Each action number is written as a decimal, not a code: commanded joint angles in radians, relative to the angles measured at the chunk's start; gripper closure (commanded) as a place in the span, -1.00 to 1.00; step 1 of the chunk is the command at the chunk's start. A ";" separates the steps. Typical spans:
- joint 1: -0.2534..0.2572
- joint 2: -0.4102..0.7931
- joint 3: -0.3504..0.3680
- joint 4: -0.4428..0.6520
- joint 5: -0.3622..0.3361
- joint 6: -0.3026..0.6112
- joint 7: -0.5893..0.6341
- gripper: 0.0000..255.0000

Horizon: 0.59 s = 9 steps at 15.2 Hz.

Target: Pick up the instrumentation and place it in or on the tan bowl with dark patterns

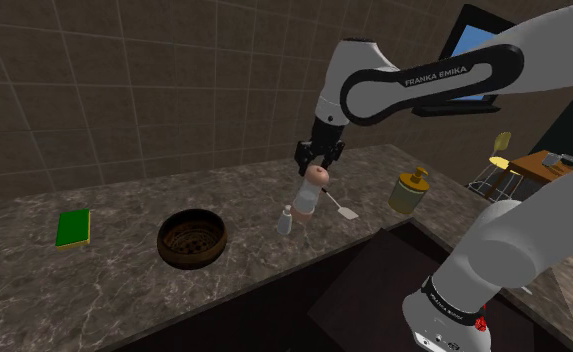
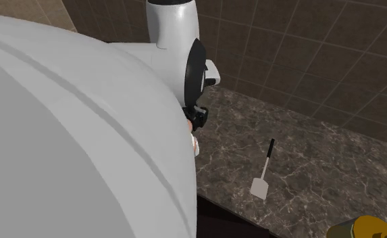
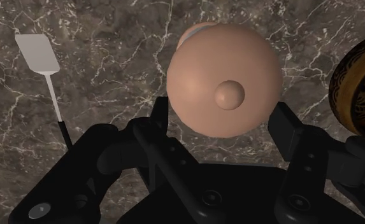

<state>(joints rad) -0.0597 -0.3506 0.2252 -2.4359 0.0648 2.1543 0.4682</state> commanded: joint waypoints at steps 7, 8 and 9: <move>0.004 -0.002 0.008 0.098 -0.001 -0.101 0.018 1.00; 0.008 0.025 0.023 0.132 -0.004 -0.107 0.040 1.00; 0.012 0.052 0.038 0.166 -0.008 -0.113 0.062 1.00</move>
<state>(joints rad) -0.0501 -0.3212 0.2527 -2.3010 0.0605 2.0492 0.5131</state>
